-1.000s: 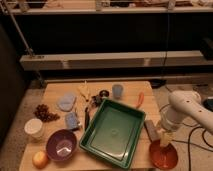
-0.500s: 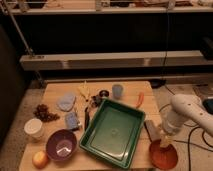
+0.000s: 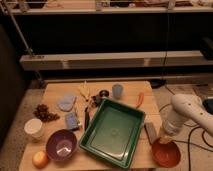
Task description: Stack bowls into tray
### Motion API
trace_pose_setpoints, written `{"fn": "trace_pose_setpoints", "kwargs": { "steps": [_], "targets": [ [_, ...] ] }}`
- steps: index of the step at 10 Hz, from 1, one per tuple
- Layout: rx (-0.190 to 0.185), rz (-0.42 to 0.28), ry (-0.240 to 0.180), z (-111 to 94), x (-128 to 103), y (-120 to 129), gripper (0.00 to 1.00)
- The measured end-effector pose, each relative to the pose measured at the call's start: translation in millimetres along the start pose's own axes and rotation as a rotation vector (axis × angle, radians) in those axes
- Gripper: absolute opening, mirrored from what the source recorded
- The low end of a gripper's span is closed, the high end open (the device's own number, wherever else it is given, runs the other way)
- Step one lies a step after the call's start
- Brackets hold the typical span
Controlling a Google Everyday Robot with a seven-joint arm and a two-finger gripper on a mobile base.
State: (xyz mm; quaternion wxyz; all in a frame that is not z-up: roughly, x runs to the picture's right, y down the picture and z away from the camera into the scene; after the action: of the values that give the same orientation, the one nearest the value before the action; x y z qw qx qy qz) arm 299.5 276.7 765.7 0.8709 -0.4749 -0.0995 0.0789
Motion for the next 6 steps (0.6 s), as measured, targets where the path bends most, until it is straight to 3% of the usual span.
{"fn": "trace_pose_setpoints", "kwargs": {
  "steps": [3,6],
  "targets": [
    [-0.028,-0.006,-0.042,-11,-2,3,0.0],
    [-0.029,-0.033,-0.056,-60,-18,14,0.0]
  ]
}}
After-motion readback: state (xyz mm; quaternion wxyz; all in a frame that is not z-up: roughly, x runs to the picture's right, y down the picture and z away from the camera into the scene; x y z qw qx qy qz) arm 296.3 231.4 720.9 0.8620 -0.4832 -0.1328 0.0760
